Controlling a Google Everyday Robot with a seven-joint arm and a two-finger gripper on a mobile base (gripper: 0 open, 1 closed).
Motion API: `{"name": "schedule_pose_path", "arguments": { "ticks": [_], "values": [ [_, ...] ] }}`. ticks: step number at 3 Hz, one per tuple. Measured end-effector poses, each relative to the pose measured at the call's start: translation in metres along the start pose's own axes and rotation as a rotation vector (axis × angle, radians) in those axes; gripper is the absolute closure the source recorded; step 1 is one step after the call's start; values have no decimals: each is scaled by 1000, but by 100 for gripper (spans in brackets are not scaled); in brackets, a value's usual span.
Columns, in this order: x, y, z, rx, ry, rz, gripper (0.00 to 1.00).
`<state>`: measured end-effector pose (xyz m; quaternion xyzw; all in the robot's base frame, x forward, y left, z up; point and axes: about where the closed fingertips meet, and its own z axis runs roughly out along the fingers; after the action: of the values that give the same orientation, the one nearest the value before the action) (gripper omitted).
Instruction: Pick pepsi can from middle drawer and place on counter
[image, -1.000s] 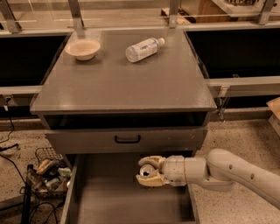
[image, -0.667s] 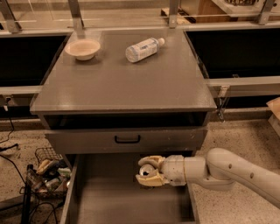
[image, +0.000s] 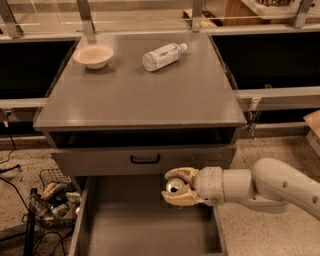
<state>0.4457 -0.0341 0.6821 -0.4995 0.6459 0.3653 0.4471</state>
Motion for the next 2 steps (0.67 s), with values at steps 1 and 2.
{"name": "schedule_pose_path", "arguments": {
  "ticks": [1, 2],
  "values": [
    [-54, 3, -38, 61, 32, -87, 100],
    [-54, 3, -38, 60, 32, -87, 100]
  ]
}}
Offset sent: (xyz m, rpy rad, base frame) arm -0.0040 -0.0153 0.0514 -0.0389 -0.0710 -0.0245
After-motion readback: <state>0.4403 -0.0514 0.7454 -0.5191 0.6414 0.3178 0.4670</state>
